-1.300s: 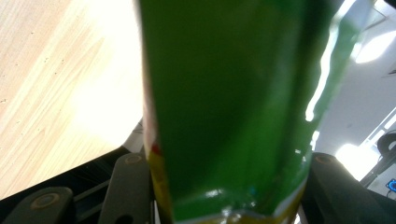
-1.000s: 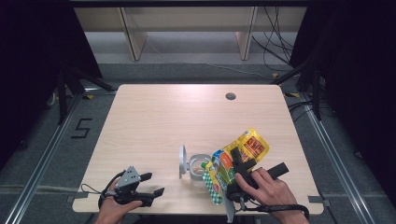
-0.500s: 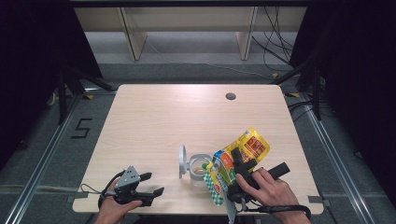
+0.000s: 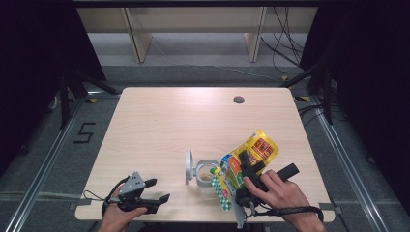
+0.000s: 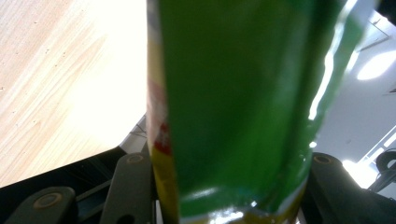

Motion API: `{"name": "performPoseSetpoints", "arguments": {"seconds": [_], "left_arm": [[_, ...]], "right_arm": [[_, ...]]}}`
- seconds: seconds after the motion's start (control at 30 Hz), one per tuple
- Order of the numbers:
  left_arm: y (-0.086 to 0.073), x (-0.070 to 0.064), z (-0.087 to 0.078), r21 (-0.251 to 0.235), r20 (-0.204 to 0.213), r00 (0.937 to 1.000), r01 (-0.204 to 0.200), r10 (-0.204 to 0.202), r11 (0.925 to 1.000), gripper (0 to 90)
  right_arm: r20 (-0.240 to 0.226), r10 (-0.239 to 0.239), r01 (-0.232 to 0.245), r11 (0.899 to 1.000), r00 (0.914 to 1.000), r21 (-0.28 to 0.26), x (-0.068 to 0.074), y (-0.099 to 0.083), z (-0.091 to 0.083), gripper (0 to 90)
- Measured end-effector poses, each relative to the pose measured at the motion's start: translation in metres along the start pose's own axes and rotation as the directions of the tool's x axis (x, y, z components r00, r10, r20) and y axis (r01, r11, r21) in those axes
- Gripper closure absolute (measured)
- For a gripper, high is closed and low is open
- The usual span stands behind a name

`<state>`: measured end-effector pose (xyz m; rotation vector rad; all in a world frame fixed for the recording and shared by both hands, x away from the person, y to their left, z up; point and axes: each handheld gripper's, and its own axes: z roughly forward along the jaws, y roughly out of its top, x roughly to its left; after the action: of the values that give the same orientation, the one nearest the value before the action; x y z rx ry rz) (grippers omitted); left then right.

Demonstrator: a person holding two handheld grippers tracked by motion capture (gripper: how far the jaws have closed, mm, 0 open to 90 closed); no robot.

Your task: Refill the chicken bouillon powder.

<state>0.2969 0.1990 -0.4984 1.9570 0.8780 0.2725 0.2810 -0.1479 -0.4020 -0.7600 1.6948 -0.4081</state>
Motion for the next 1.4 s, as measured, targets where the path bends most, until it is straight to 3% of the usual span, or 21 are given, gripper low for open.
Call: {"name": "performPoseSetpoints", "arguments": {"seconds": [0.03,0.07,0.1,0.23,0.47,0.57,0.67,0.83,0.93,0.97,1.0,1.03,1.07,1.17,1.23,1.37,1.4], "left_arm": [[0.0000,0.0002,0.0000,0.001,0.000,1.0000,-0.002,0.002,1.0000,23.5],[-0.0001,0.0002,0.0001,0.001,0.001,1.0000,0.000,0.000,1.0000,23.5],[-0.0001,0.0002,0.0001,0.001,0.001,1.0000,0.000,0.000,1.0000,23.5],[0.0000,0.0000,-0.0001,0.000,0.001,1.0000,0.000,0.000,1.0000,23.5],[0.0003,0.0006,-0.0001,0.000,0.004,0.9999,-0.014,0.014,0.9999,23.5],[0.0000,0.0000,0.0001,0.000,0.004,1.0000,0.002,-0.002,1.0000,23.5],[-0.0001,0.0001,0.0001,0.000,0.003,1.0000,0.002,-0.002,1.0000,23.5],[-0.0005,-0.0004,0.0004,0.000,0.000,1.0000,0.004,-0.004,1.0000,23.5],[-0.0006,0.0004,0.0007,0.001,0.003,1.0000,0.009,-0.009,1.0000,23.5],[-0.0006,-0.0001,0.0010,-0.004,0.010,0.9998,0.014,-0.014,0.9999,23.5],[-0.0005,-0.0004,0.0008,-0.002,0.010,0.9999,0.012,-0.012,0.9999,23.5],[-0.0005,-0.0014,0.0012,-0.012,0.013,0.9998,0.018,-0.017,0.9998,23.5],[0.0005,0.0013,-0.0003,0.007,0.007,0.9996,-0.027,0.027,0.9996,23.5],[0.0001,-0.0006,-0.0001,-0.001,0.013,0.9999,0.009,-0.009,1.0000,23.5],[0.0000,-0.0003,0.0001,-0.001,0.013,0.9999,0.006,-0.006,1.0000,23.5],[0.0002,-0.0008,-0.0005,-0.004,0.010,0.9999,0.002,-0.002,1.0000,23.5],[0.0005,0.0004,-0.0008,0.004,0.006,0.9999,-0.015,0.015,0.9999,23.5]], "right_arm": [[0.009,-0.010,0.010,1.000,0.9999,0.011,-0.0003,-0.0003,-0.0006,55.4],[-0.007,0.029,-0.029,1.000,0.9996,0.009,0.0012,0.0003,-0.0008,55.5],[-0.004,0.032,-0.032,0.999,0.9995,-0.006,0.0011,-0.0001,0.0002,55.5],[-0.004,-0.013,0.013,1.000,0.9999,-0.003,-0.0019,-0.0019,0.0012,55.5],[-0.007,-0.017,0.017,1.000,0.9998,-0.010,-0.0020,-0.0026,0.0020,55.6],[-0.010,-0.008,0.008,1.000,0.9999,-0.009,-0.0010,-0.0024,0.0010,55.6],[-0.016,0.049,-0.049,0.999,0.9987,-0.015,0.0025,-0.0015,-0.0002,55.6],[-0.009,0.031,-0.031,0.999,0.9995,-0.009,0.0013,-0.0020,-0.0020,55.7],[-0.010,0.057,-0.057,0.998,0.9983,-0.004,0.0028,-0.0016,-0.0043,55.8],[0.000,0.043,-0.043,0.999,0.9991,-0.007,0.0031,-0.0017,-0.0044,55.9],[-0.019,0.048,-0.048,0.999,0.9987,-0.012,0.0024,-0.0024,-0.0043,56.1],[-0.009,0.078,-0.078,0.997,0.9969,0.005,0.0045,-0.0026,-0.0048,56.2],[-0.007,0.078,-0.078,0.997,0.9969,0.009,0.0042,-0.0025,-0.0049,56.2],[-0.025,0.094,-0.094,0.996,0.9952,0.008,0.0056,-0.0026,-0.0045,56.2],[-0.025,0.080,-0.080,0.997,0.9964,0.000,0.0038,-0.0003,-0.0042,56.2],[-0.028,0.098,-0.098,0.995,0.9948,0.006,0.0049,-0.0005,-0.0044,56.2],[-0.026,0.092,-0.092,0.996,0.9954,0.006,0.0042,-0.0007,-0.0046,56.3]]}}
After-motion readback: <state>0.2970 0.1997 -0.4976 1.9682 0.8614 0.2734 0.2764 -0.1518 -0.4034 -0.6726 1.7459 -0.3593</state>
